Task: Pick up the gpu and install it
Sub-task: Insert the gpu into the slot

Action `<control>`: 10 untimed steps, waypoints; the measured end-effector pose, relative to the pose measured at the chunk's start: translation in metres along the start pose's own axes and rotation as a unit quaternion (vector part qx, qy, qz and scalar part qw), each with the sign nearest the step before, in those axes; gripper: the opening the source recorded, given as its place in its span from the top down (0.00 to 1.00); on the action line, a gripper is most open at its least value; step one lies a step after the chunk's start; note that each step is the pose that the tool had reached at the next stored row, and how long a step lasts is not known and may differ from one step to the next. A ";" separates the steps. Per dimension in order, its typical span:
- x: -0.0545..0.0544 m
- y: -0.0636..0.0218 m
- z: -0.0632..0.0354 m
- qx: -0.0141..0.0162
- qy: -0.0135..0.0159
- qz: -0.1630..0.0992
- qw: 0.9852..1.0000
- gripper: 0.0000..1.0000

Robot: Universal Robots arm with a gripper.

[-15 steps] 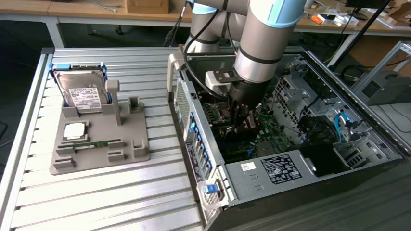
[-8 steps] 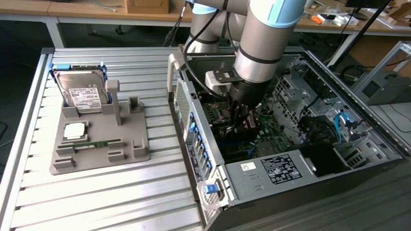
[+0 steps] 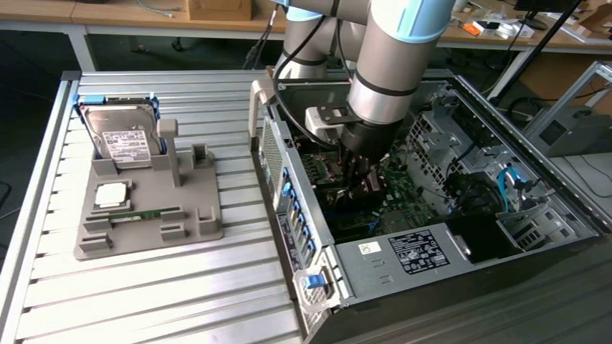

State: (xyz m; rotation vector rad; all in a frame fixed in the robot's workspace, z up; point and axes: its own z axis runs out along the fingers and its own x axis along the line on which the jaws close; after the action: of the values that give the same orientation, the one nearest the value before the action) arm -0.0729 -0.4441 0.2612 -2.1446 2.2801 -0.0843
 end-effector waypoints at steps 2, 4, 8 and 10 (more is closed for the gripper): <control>0.000 0.0000 0.0000 0.000 0.000 -0.001 1.000 0.73; 0.000 0.0001 0.0000 0.000 0.000 -0.004 1.000 0.73; 0.000 0.0005 0.0003 0.000 -0.001 -0.010 1.000 0.73; 0.000 0.0005 0.0000 0.000 -0.001 -0.011 1.000 0.73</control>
State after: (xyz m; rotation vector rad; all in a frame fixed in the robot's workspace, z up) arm -0.0735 -0.4443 0.2611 -2.1686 2.2560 -0.0840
